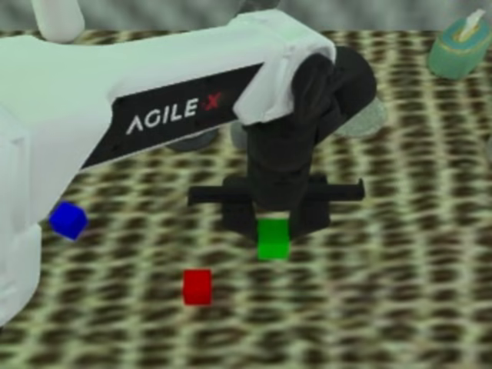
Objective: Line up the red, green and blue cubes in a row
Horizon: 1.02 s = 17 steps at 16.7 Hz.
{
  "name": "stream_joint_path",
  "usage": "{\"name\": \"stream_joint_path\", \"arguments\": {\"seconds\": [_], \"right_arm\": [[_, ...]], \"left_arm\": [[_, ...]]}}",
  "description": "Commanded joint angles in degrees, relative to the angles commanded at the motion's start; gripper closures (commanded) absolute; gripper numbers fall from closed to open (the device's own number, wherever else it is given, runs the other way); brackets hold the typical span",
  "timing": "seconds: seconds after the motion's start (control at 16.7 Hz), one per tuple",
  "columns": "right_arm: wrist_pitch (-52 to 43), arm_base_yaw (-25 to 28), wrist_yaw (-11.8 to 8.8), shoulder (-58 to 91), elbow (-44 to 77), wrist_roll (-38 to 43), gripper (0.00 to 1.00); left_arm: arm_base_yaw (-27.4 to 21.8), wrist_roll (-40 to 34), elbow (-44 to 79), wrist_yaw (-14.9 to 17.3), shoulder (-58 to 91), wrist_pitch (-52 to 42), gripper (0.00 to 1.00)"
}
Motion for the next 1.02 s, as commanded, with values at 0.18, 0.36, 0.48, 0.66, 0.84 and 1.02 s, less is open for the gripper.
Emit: {"name": "stream_joint_path", "arguments": {"seconds": [0.18,0.36,0.48,0.66,0.84,1.02], "right_arm": [[0.0,0.0,0.0,0.0,0.0,0.0,0.00],[0.0,0.0,0.0,0.0,0.0,0.0,0.00],[0.0,0.0,0.0,0.0,0.0,0.0,0.00],[0.0,0.0,0.0,0.0,0.0,0.0,0.00],[0.0,0.0,0.0,0.0,0.0,0.0,0.00],[0.0,0.0,0.0,0.0,0.0,0.0,0.00]], "left_arm": [[-0.1,0.0,-2.1,0.0,0.4,2.3,1.00],[-0.1,-0.2,-7.1,0.0,1.7,9.3,1.00],[-0.3,-0.2,-10.1,0.0,2.5,13.2,1.00],[-0.4,-0.3,-11.5,0.0,3.0,14.7,1.00],[-0.4,-0.3,-11.5,0.0,3.0,14.7,0.92],[-0.4,-0.3,-11.5,0.0,3.0,14.7,0.70]]}}
